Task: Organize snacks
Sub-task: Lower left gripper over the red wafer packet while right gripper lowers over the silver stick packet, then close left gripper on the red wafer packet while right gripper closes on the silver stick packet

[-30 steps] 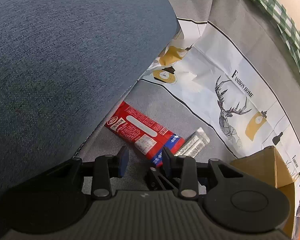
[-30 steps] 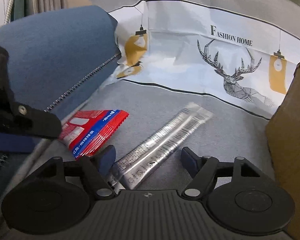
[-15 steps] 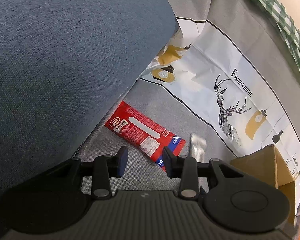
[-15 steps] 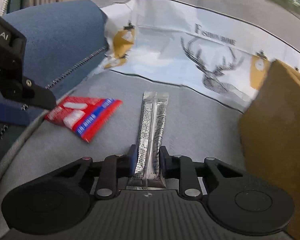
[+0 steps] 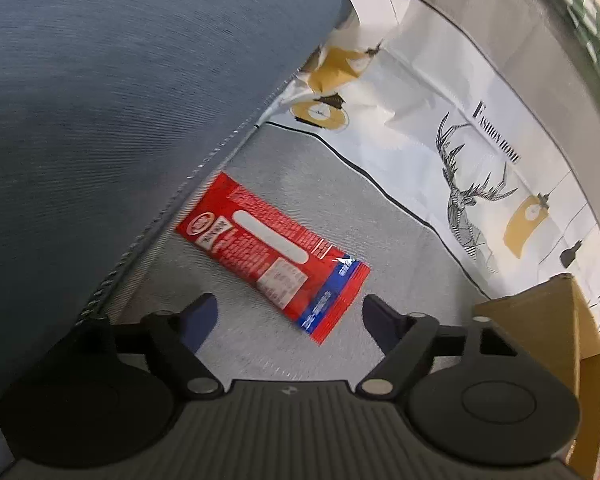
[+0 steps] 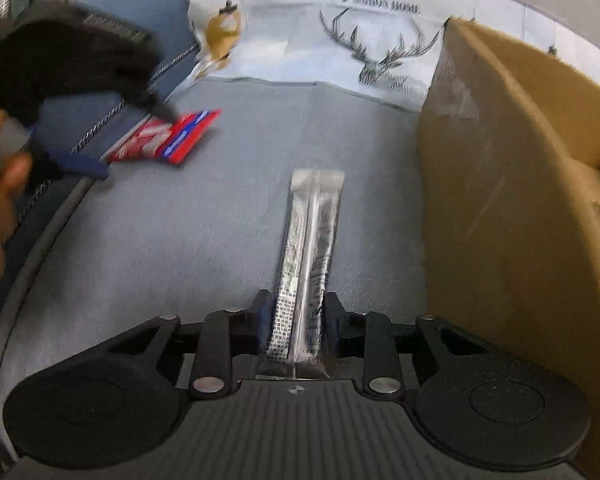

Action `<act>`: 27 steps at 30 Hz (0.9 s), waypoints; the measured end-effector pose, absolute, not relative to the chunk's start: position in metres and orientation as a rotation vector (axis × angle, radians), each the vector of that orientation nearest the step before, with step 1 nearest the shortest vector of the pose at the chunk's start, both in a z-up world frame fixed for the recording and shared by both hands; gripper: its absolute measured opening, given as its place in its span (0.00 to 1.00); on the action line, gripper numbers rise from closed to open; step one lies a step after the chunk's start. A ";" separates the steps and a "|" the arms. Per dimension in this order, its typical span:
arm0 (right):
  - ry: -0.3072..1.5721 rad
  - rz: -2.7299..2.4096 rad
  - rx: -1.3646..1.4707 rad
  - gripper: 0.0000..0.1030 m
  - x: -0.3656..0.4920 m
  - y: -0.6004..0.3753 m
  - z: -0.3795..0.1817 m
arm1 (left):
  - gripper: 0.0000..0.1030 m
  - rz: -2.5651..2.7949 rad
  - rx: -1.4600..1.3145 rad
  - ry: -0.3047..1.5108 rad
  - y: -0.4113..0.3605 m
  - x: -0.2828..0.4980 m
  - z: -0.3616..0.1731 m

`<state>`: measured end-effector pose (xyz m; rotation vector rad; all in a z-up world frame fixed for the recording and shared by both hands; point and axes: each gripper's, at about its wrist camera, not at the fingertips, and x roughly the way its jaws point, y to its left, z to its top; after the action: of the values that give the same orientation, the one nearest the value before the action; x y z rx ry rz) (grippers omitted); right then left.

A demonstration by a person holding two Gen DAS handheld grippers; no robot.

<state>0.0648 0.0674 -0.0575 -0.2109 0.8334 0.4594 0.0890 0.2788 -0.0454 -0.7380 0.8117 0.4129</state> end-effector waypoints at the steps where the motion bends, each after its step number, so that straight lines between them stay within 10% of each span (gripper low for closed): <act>1: 0.829 0.460 -0.206 0.35 0.067 0.068 -0.057 | 0.82 0.418 -0.732 0.814 0.279 0.094 -0.047; 8: 0.822 0.473 -0.222 0.52 0.075 0.076 -0.058 | 0.88 0.485 -0.677 0.830 0.276 0.126 -0.057; 27: 0.827 0.481 -0.218 0.56 0.079 0.079 -0.056 | 0.94 0.541 -0.614 0.825 0.269 0.155 -0.058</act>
<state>0.0791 0.0791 -0.0565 -0.2179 0.8271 0.4814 0.1553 0.2693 -0.0580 -0.6141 0.8249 0.5409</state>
